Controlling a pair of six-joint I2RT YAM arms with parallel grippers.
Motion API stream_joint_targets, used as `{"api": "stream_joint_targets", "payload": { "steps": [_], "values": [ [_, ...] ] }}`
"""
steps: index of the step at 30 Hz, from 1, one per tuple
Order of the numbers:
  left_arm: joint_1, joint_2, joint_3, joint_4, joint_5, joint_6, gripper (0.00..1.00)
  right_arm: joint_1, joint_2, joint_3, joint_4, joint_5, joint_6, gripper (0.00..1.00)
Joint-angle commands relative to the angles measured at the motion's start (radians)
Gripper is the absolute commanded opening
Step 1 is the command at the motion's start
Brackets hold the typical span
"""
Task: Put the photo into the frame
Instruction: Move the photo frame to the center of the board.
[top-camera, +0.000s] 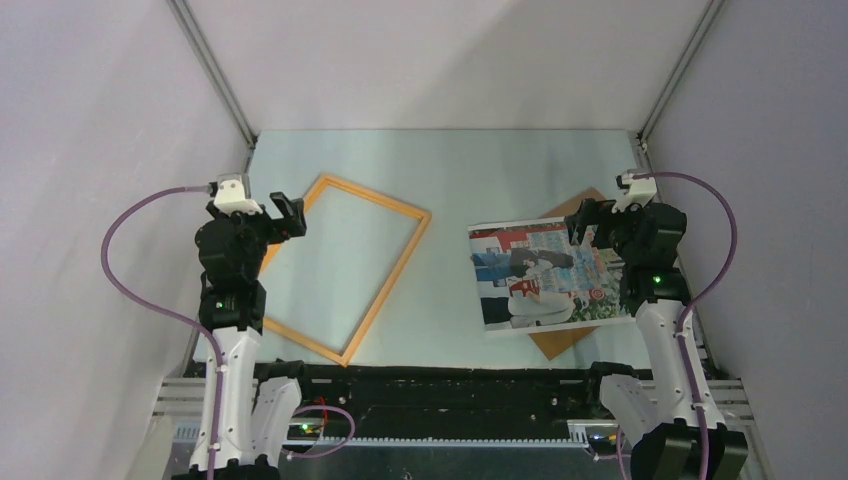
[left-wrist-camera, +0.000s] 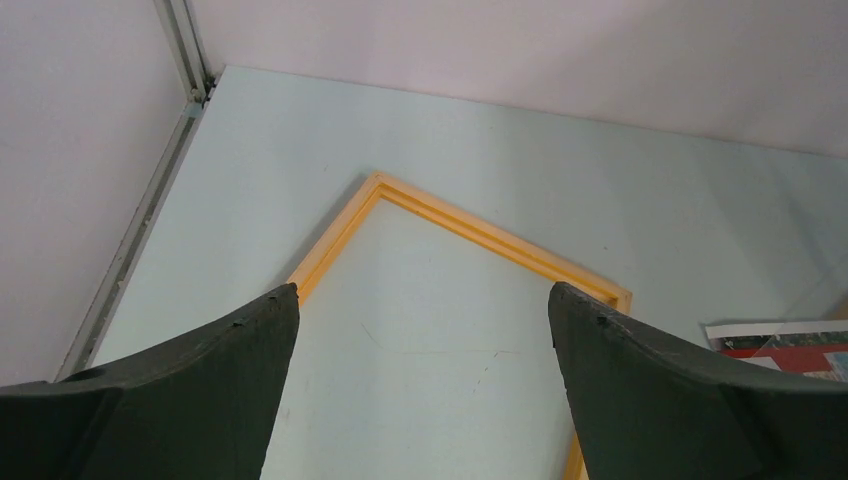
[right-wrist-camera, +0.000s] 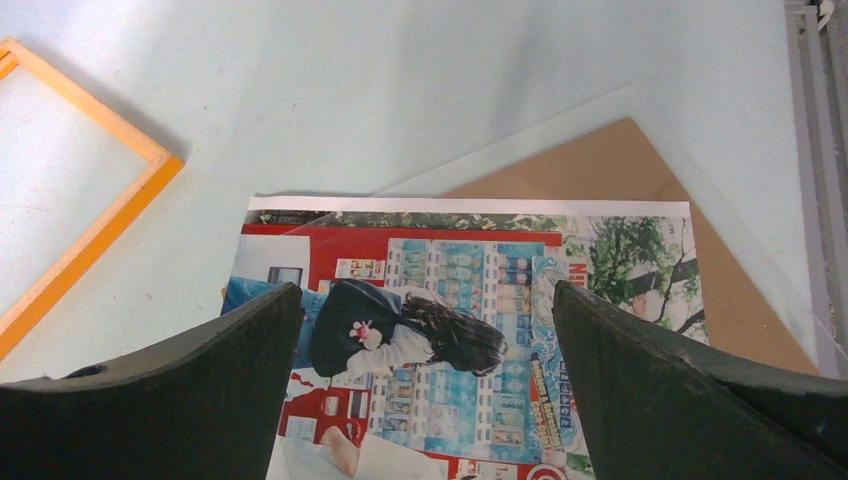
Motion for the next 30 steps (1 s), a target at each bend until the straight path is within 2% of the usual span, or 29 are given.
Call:
{"api": "stream_joint_targets", "payload": {
  "steps": [1, 14, 16, 19, 22, 24, 27, 30],
  "values": [
    [-0.001, -0.004, -0.005, 0.021, -0.017, 0.017, 0.98, -0.001, -0.009, 0.045, 0.008, -0.025, -0.013, 1.00],
    [-0.002, -0.008, 0.027, -0.022, -0.102, -0.016, 0.98, 0.006, -0.006, 0.045, 0.007, -0.032, -0.017, 1.00],
    [-0.002, -0.008, 0.037, -0.033, -0.066, -0.010, 0.98, 0.006, -0.007, 0.045, 0.008, -0.032, -0.018, 1.00],
    [-0.004, 0.006, 0.051, -0.041, 0.065, 0.011, 0.98, 0.007, -0.007, 0.045, 0.007, -0.038, -0.017, 1.00],
    [-0.029, 0.044, 0.067, -0.083, 0.090, 0.024, 0.98, 0.009, 0.000, 0.045, 0.008, -0.048, -0.015, 1.00],
    [-0.085, 0.075, 0.079, -0.134, 0.052, 0.066, 0.98, 0.010, 0.007, 0.044, 0.006, -0.051, -0.014, 1.00],
    [-0.253, 0.126, 0.084, -0.196, -0.054, 0.129, 0.98, 0.013, 0.022, 0.045, 0.007, -0.051, -0.017, 1.00],
    [-0.369, 0.183, 0.089, -0.252, -0.114, 0.167, 0.98, 0.015, 0.032, 0.045, 0.006, -0.051, -0.024, 1.00]
  ]
}}
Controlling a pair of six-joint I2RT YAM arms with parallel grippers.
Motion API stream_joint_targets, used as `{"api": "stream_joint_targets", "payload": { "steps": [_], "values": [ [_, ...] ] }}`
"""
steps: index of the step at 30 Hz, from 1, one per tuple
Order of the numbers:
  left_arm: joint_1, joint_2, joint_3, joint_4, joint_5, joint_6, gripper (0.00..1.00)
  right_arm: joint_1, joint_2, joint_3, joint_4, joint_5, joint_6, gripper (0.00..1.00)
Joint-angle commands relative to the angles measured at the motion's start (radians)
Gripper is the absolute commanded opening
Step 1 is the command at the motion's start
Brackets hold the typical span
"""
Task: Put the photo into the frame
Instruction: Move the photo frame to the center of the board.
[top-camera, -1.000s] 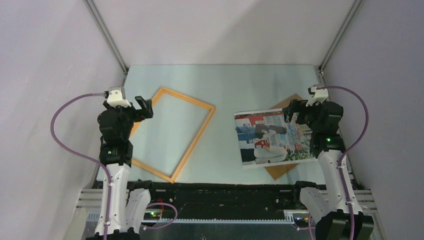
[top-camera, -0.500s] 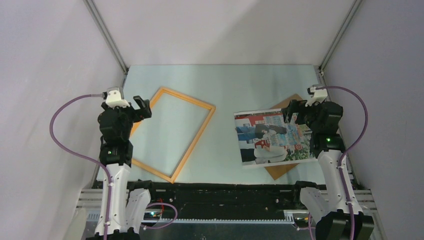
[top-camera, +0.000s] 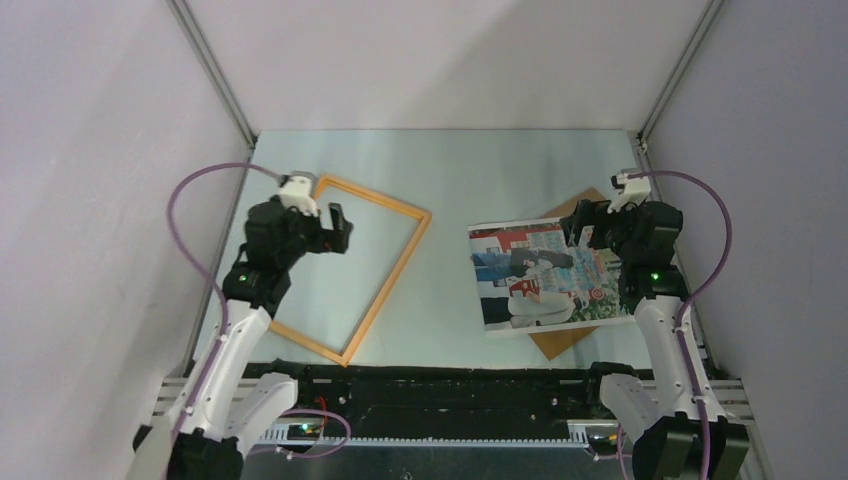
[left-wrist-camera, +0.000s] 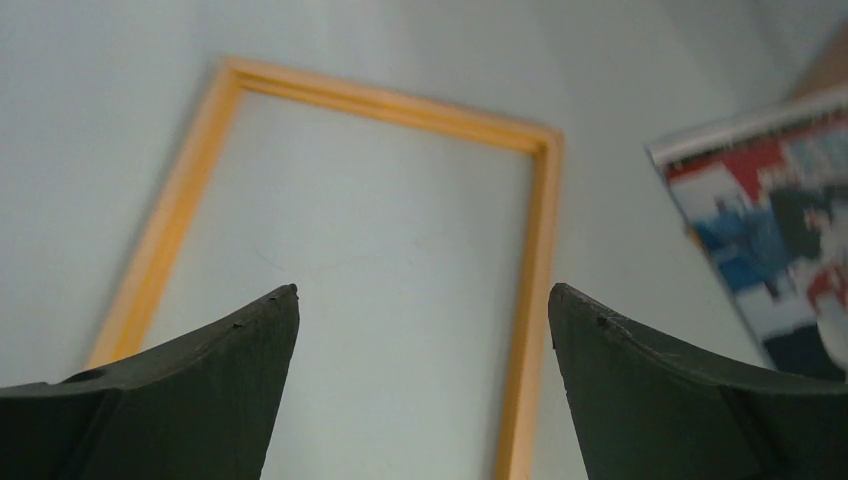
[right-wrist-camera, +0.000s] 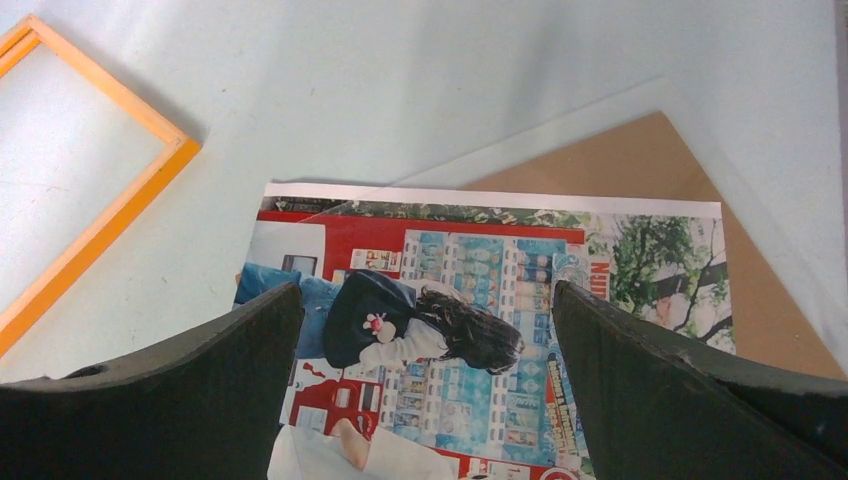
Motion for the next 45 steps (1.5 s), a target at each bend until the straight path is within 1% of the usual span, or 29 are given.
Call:
{"api": "stream_joint_targets", "payload": {
  "steps": [1, 4, 5, 7, 10, 14, 18, 22, 25, 27, 30, 32, 34, 35, 36, 37, 38, 39, 40, 41, 45],
  "values": [
    [-0.177, 0.094, 0.043, -0.115, -0.113, 0.097, 0.98, 0.007, 0.018, 0.045, 0.005, -0.014, -0.021, 1.00],
    [-0.238, 0.180, 0.061, -0.131, -0.128, 0.086, 0.98, 0.007, 0.029, 0.044, 0.001, -0.016, -0.028, 1.00],
    [-0.261, 0.230, 0.074, -0.132, -0.128, 0.085, 1.00, 0.007, 0.031, 0.045, 0.000, -0.014, -0.029, 1.00],
    [-0.289, 0.308, 0.100, -0.135, -0.119, 0.084, 0.96, 0.007, 0.034, 0.044, -0.002, -0.010, -0.034, 1.00],
    [-0.328, 0.413, 0.144, -0.138, -0.097, 0.044, 0.92, 0.003, 0.033, 0.043, -0.009, -0.011, -0.039, 1.00],
    [-0.361, 0.590, 0.188, -0.142, -0.075, 0.003, 0.84, 0.000, 0.031, 0.038, -0.002, -0.007, -0.046, 1.00],
    [-0.378, 0.715, 0.223, -0.153, -0.065, -0.027, 0.78, -0.009, 0.029, 0.037, -0.004, -0.006, -0.050, 1.00],
    [-0.390, 0.806, 0.239, -0.156, -0.038, -0.047, 0.73, -0.022, 0.027, 0.038, -0.007, -0.013, -0.047, 1.00],
    [-0.402, 0.838, 0.242, -0.156, -0.027, -0.055, 0.71, -0.028, 0.030, 0.037, -0.009, -0.021, -0.045, 1.00],
    [-0.414, 0.853, 0.242, -0.156, -0.037, -0.056, 0.70, -0.028, 0.031, 0.036, -0.009, -0.024, -0.046, 1.00],
    [-0.431, 0.878, 0.246, -0.155, -0.061, -0.059, 0.66, -0.028, 0.032, 0.037, -0.010, -0.032, -0.046, 1.00],
    [-0.438, 0.894, 0.251, -0.155, -0.077, -0.061, 0.61, -0.028, 0.034, 0.036, -0.008, -0.035, -0.044, 1.00],
    [-0.445, 0.910, 0.258, -0.155, -0.089, -0.060, 0.52, -0.028, 0.033, 0.038, -0.009, -0.037, -0.045, 1.00],
    [-0.445, 0.920, 0.265, -0.155, -0.091, -0.059, 0.45, -0.028, 0.032, 0.037, -0.010, -0.038, -0.046, 1.00],
    [-0.447, 0.926, 0.268, -0.154, -0.085, -0.059, 0.43, -0.028, 0.031, 0.038, -0.011, -0.038, -0.046, 1.00],
    [-0.448, 0.937, 0.276, -0.154, -0.082, -0.060, 0.37, -0.028, 0.032, 0.037, -0.011, -0.038, -0.046, 1.00],
    [-0.448, 0.944, 0.282, -0.155, -0.074, -0.064, 0.34, -0.028, 0.033, 0.037, -0.009, -0.039, -0.046, 1.00],
    [-0.450, 0.959, 0.294, -0.156, -0.072, -0.067, 0.29, -0.028, 0.036, 0.038, -0.009, -0.039, -0.046, 1.00],
    [-0.449, 0.968, 0.302, -0.157, -0.057, -0.075, 0.26, -0.028, 0.038, 0.037, -0.009, -0.039, -0.047, 1.00],
    [-0.450, 0.985, 0.318, -0.158, -0.048, -0.081, 0.22, -0.028, 0.039, 0.036, -0.009, -0.039, -0.047, 1.00],
    [-0.457, 1.045, 0.391, -0.166, 0.004, -0.132, 0.08, -0.028, 0.042, 0.037, -0.012, -0.034, -0.048, 1.00]
  ]
}}
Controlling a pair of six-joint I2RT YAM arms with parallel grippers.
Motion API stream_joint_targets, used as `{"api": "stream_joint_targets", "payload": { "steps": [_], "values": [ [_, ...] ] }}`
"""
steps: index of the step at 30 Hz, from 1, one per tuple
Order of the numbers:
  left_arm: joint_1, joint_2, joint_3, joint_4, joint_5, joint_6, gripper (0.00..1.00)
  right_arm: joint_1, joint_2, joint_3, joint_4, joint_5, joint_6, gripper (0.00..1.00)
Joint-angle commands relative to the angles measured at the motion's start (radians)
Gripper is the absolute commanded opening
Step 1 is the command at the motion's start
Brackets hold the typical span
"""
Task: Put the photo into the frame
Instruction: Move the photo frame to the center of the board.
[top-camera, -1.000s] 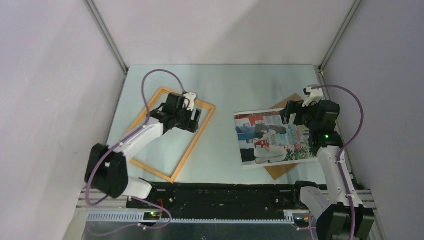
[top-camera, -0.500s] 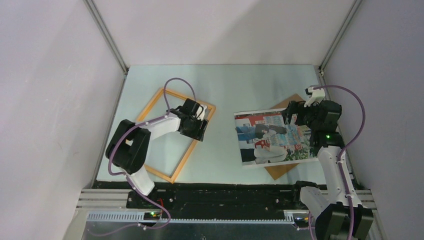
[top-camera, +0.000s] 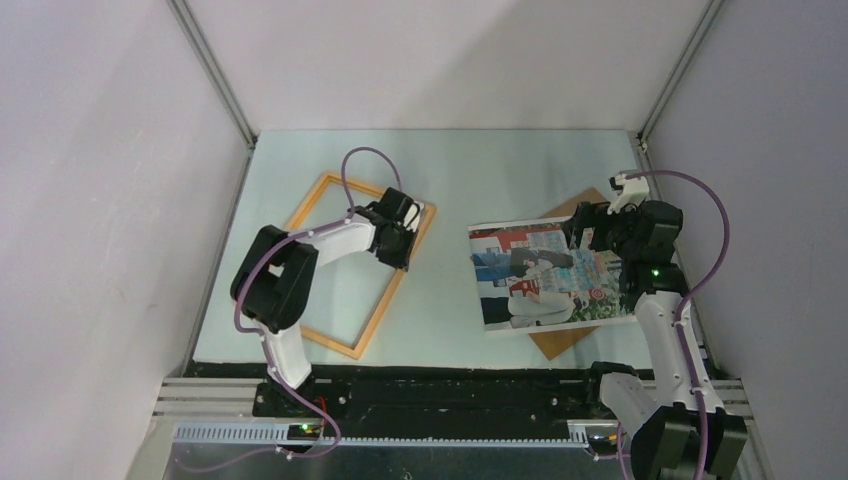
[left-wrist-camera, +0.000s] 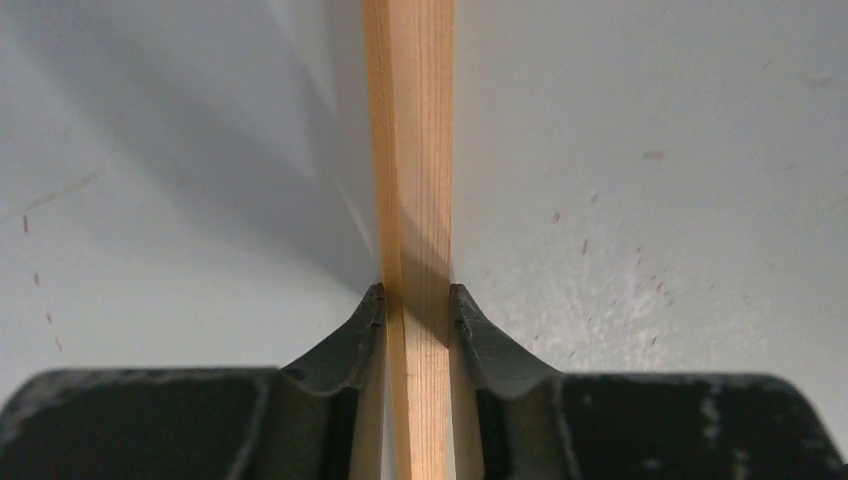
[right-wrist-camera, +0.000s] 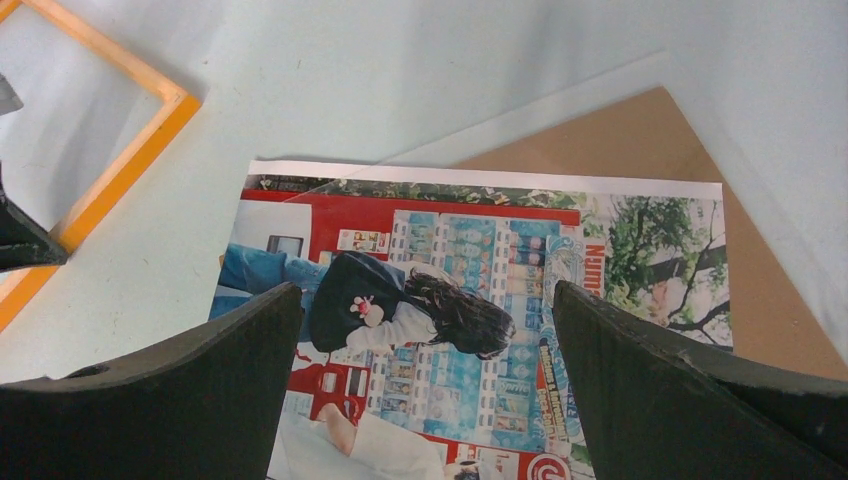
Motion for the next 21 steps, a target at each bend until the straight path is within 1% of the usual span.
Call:
{"api": "stream_joint_targets", "payload": {
  "steps": [1, 2, 4, 10, 13, 17, 21],
  "values": [
    [-0.016, 0.078, 0.083, 0.024, 0.093, -0.084, 0.07, -0.003, 0.003, 0.038, 0.012, -0.009, -0.012, 1.00],
    [-0.020, 0.099, 0.112, 0.022, 0.099, -0.096, 0.04, -0.003, 0.003, 0.038, 0.012, -0.004, -0.012, 1.00],
    [-0.027, 0.131, 0.159, 0.018, 0.117, -0.137, 0.01, -0.004, 0.004, 0.038, 0.011, -0.002, -0.013, 1.00],
    [-0.049, 0.236, 0.283, 0.015, 0.168, -0.342, 0.00, -0.004, 0.024, 0.037, 0.013, 0.008, -0.020, 1.00],
    [-0.065, 0.293, 0.341, 0.016, 0.178, -0.419, 0.00, -0.004, 0.028, 0.038, 0.014, 0.012, -0.022, 1.00],
    [-0.082, 0.344, 0.389, 0.017, 0.170, -0.534, 0.00, -0.004, 0.033, 0.038, 0.012, 0.015, -0.025, 1.00],
    [-0.083, 0.371, 0.411, 0.018, 0.153, -0.606, 0.00, -0.004, 0.041, 0.038, 0.011, 0.010, -0.026, 1.00]
  ]
}}
